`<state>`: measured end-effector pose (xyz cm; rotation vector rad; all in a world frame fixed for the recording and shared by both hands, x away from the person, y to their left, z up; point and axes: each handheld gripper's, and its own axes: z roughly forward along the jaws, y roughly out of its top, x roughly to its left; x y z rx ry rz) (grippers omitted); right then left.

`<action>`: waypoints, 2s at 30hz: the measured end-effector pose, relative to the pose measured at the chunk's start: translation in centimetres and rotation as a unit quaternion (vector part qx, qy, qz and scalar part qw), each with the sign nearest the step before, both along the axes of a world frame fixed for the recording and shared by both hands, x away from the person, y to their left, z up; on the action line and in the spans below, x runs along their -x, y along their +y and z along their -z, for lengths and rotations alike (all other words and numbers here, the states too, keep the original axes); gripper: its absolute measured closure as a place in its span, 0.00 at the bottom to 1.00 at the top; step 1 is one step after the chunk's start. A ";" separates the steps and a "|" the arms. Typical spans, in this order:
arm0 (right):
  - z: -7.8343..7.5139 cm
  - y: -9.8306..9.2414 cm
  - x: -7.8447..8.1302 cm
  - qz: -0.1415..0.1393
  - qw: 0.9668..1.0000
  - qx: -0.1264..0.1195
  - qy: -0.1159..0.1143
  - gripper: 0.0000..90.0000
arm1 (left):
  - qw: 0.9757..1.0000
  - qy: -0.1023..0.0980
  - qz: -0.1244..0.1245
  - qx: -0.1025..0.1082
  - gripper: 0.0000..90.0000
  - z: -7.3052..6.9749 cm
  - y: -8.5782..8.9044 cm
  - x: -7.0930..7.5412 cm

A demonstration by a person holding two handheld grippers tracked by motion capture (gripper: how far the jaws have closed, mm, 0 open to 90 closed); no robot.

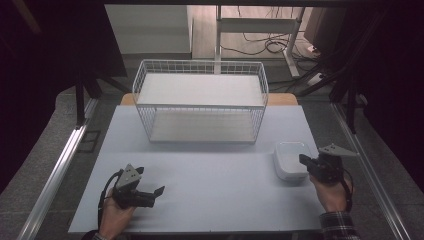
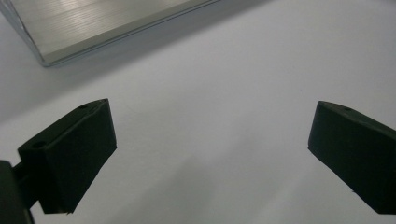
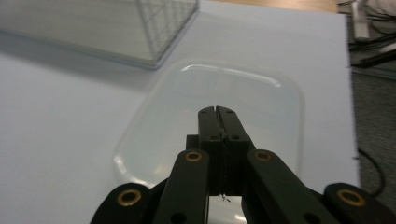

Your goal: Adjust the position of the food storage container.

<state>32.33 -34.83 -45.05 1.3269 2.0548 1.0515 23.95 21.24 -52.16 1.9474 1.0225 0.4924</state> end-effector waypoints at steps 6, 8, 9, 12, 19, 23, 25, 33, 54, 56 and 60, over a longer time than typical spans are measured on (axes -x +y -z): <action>-0.1 -1.2 -1.5 0.033 0.999 0.017 -0.004 0.99 | 1.000 0.002 -0.005 0.010 0.00 0.0 0.3 0.0; 0.1 -1.9 -2.3 0.054 0.998 0.027 -0.003 0.99 | 1.000 0.004 -0.005 0.011 0.00 0.0 0.3 0.0; 0.2 -2.2 -2.6 0.060 0.998 0.032 -0.002 0.99 | 1.000 0.004 -0.003 0.010 0.00 0.0 0.2 0.0; 0.7 -2.9 -3.2 0.073 0.996 0.041 0.003 0.99 | 1.000 0.005 -0.005 0.007 0.00 0.0 0.2 0.0; 2.1 -3.3 -4.6 0.075 0.996 0.036 0.029 0.99 | 1.000 0.006 -0.008 0.011 0.00 0.0 0.3 0.0; 2.2 -3.2 -4.7 0.067 0.997 0.023 0.033 0.99 | 1.000 0.007 -0.009 0.012 0.00 0.0 0.3 0.0; 2.3 -2.7 -4.7 0.057 0.998 0.016 0.034 0.99 | 1.000 0.006 -0.010 0.012 0.00 0.0 0.3 0.0; 2.6 1.7 -4.5 -0.017 0.999 0.002 0.044 0.99 | 1.000 0.008 -0.007 0.021 0.00 0.0 0.4 0.0; 2.7 13.2 -2.2 -0.154 0.986 0.045 0.035 0.99 | 0.999 0.012 -0.002 0.029 0.01 -0.1 0.3 0.2; 2.1 12.4 -1.4 -0.128 0.989 0.068 0.010 0.99 | 1.000 0.012 -0.002 0.028 0.01 -0.1 0.3 0.2; 1.9 9.8 1.2 -0.097 0.994 0.046 0.016 0.99 | 1.000 0.013 -0.001 0.027 0.01 0.0 0.3 0.2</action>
